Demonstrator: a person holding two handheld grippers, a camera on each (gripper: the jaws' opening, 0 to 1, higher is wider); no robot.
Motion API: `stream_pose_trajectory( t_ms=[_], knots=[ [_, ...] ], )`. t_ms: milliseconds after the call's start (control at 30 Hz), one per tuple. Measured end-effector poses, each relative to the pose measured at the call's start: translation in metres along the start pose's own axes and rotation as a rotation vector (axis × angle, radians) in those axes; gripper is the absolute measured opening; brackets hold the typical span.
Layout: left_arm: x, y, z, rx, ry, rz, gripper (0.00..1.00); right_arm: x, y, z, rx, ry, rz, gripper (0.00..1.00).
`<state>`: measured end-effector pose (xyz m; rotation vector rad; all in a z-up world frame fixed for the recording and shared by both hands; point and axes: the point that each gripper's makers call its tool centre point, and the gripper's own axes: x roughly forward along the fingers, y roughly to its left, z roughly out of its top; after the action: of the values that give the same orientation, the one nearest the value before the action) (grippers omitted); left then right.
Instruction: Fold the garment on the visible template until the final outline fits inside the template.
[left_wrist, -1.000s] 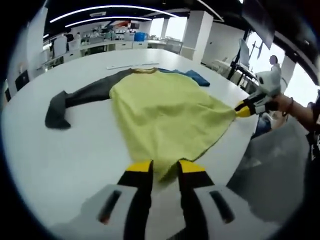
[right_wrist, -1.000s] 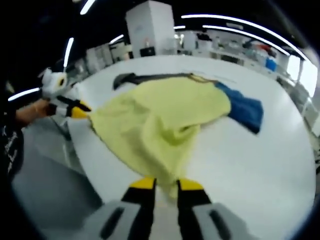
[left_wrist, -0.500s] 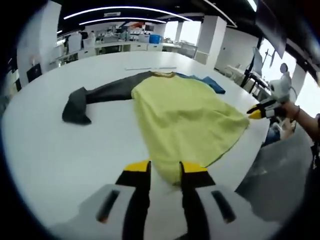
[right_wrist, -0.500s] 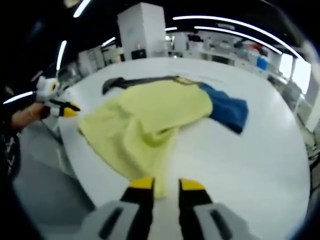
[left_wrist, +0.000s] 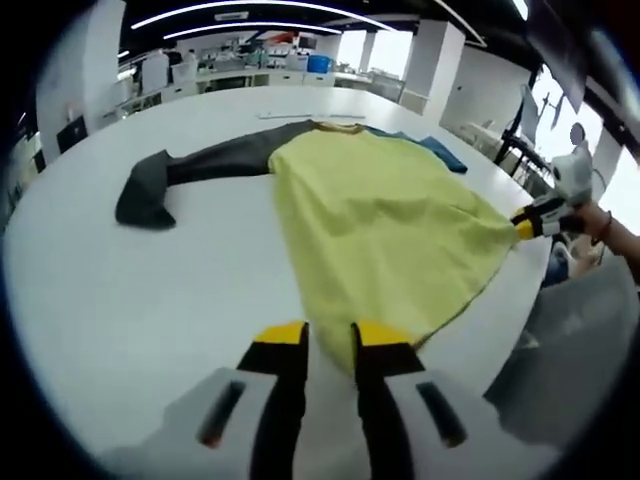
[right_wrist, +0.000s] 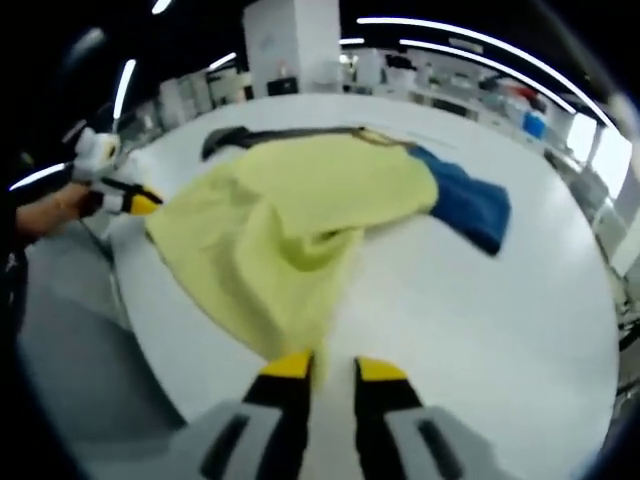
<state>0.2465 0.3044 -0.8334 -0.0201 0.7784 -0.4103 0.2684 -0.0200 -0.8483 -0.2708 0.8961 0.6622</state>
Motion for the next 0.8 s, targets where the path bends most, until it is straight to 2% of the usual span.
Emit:
stream_pose_trajectory(
  t_ms=[133,233,367,467,600,667,733,800],
  knots=[
    [0.006,0.000,-0.004,0.022,0.024,0.012,0.15,-0.001,0.006,0.001,-0.021,0.012,0.008,0.06],
    [0.006,-0.001,-0.005,0.019,0.028,0.019,0.15,0.001,0.008,0.000,0.065,0.031,0.019,0.03],
    [0.005,0.002,-0.004,0.016,0.020,0.031,0.16,0.000,0.013,-0.001,0.032,0.049,0.026,0.02],
    [0.006,0.003,-0.004,0.016,0.017,0.028,0.15,-0.001,0.016,0.000,0.046,0.055,0.037,0.00],
    [0.007,0.007,-0.005,-0.020,0.021,0.026,0.09,0.000,0.013,-0.001,0.096,0.069,0.047,0.00],
    [0.006,0.005,-0.006,-0.035,0.031,0.029,0.01,0.000,0.012,-0.002,0.115,0.066,0.059,0.00],
    [0.006,0.006,-0.006,-0.037,0.029,0.028,0.00,-0.001,0.012,-0.001,0.126,0.052,0.078,0.00],
    [0.004,0.006,-0.004,-0.036,0.026,0.026,0.00,-0.003,0.008,-0.002,0.142,0.037,0.062,0.00]
  ],
)
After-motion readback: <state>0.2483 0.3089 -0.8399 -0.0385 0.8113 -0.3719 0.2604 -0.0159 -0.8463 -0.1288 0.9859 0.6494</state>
